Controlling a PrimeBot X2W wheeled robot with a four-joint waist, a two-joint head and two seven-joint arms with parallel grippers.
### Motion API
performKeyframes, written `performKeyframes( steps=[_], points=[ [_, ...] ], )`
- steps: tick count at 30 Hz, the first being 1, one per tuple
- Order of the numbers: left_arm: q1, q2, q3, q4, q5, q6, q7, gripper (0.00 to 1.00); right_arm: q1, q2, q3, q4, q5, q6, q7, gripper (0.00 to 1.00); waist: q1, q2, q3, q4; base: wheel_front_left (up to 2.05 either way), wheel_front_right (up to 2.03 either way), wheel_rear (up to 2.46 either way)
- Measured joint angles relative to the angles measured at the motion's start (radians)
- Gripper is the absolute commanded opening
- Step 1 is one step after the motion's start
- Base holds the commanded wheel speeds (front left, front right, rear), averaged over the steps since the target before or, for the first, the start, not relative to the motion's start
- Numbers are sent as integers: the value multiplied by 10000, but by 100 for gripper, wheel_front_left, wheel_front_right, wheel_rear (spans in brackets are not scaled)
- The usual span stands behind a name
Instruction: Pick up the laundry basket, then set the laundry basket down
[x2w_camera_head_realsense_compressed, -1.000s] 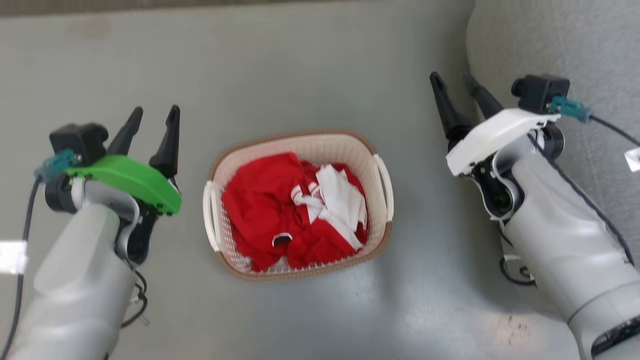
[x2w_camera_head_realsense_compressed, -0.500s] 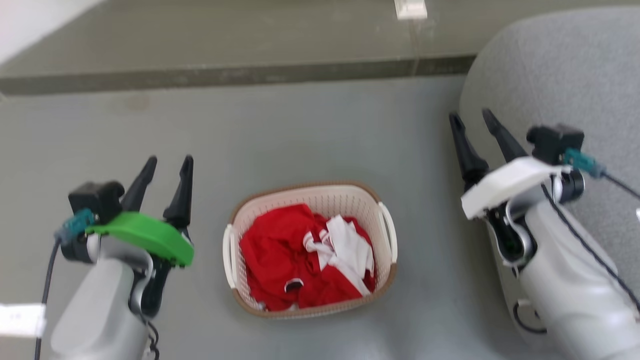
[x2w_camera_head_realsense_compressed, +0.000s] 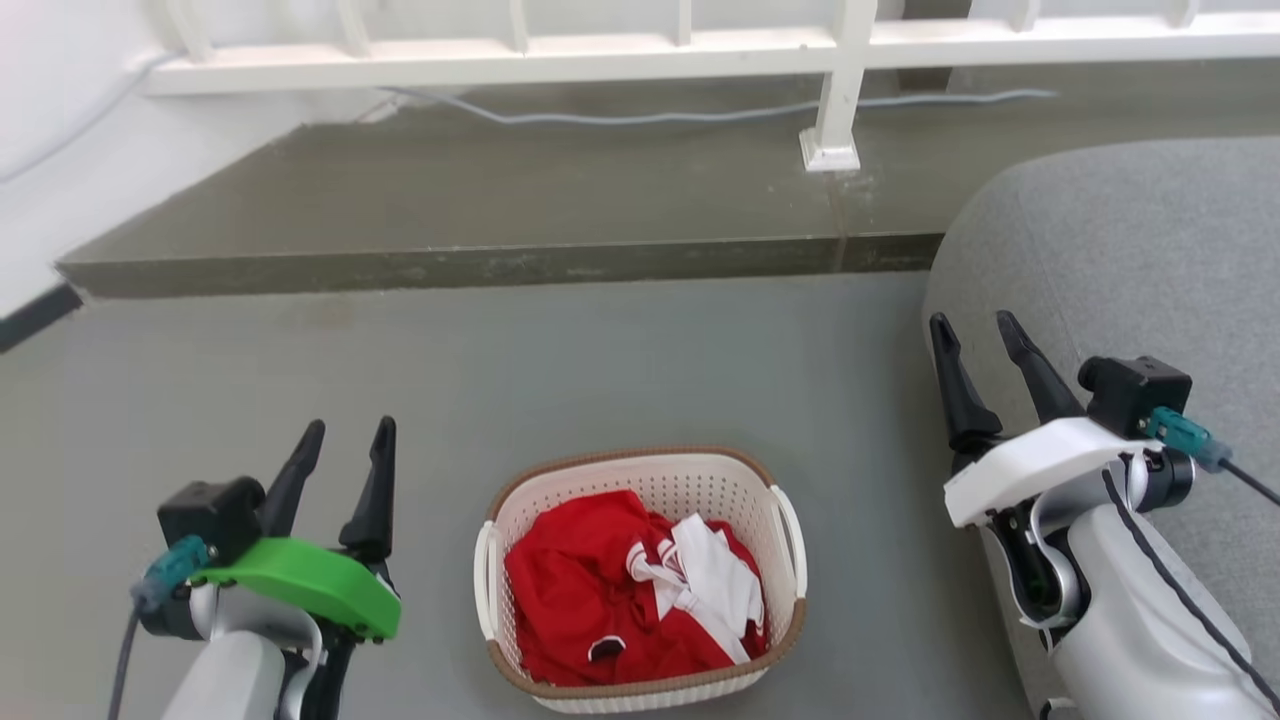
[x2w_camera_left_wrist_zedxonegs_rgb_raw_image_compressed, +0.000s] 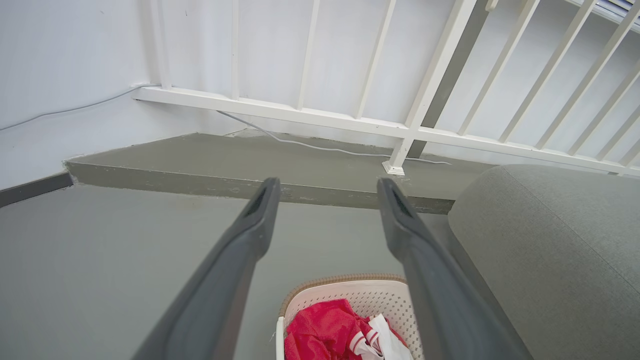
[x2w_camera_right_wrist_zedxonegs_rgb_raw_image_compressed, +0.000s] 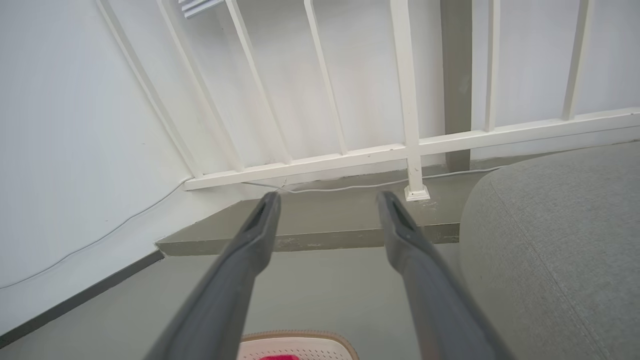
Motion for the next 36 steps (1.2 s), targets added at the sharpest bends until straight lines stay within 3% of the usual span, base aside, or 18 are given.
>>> performKeyframes(
  steps=[8,36],
  points=[
    [597,-125,286,-552,512,0,0,100,569,44,-299,-518,-539,-173,0,100,0,0,-264,58,0,0,0],
    [1529,-587,936,-1363,1214,-19,0,100,1462,418,-874,-1235,-1304,-25,0,100,1,0,-291,-144,0,0,0]
  ],
)
